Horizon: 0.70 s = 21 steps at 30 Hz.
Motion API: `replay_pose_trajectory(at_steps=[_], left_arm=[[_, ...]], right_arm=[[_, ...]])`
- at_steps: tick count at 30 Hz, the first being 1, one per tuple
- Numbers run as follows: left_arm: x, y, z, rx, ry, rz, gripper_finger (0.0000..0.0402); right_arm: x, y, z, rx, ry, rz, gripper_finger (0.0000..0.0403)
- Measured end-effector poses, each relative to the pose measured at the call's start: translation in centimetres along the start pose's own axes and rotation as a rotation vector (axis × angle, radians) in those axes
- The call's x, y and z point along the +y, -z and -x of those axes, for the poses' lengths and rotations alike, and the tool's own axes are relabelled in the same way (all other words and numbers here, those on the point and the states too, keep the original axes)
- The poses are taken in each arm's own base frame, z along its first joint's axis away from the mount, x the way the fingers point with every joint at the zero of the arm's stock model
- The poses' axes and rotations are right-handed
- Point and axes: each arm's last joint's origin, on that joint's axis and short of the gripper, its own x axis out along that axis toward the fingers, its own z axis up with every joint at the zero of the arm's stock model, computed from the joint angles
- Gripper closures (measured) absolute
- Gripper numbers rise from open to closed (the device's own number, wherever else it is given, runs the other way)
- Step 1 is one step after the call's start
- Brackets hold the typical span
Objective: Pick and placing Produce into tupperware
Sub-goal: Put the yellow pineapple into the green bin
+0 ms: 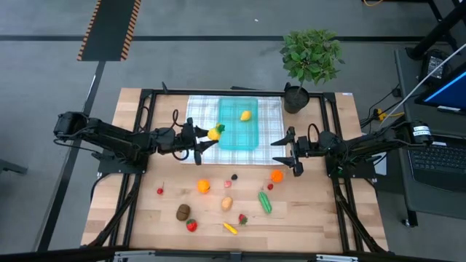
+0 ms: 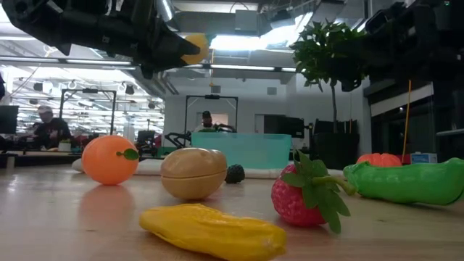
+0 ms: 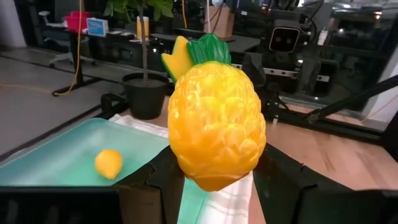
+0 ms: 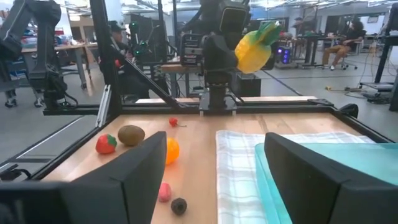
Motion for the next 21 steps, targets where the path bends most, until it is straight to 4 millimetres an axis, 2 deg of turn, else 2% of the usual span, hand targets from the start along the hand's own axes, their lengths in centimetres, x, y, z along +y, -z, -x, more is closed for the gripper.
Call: replay_pose_trajectory(at_steps=[5, 14, 21], left_arm=[[0.5, 0.1, -0.8, 0.028, -0.036, 0.002, 0.0241], [2.4, -0.3, -5.3, 0.086, -0.03, -0.047, 0.0242], [4.2, -1.8, -7.9, 0.084, 0.034, -0.03, 0.0243]], right_arm=[[0.0, 0.0, 0.0, 0.0, 0.0, -0.045, 0.013], [0.0, 0.1, 0.0, 0.008, 0.0, -0.047, 0.013], [0.0, 0.1, 0.0, 0.01, 0.0, -0.047, 0.013]])
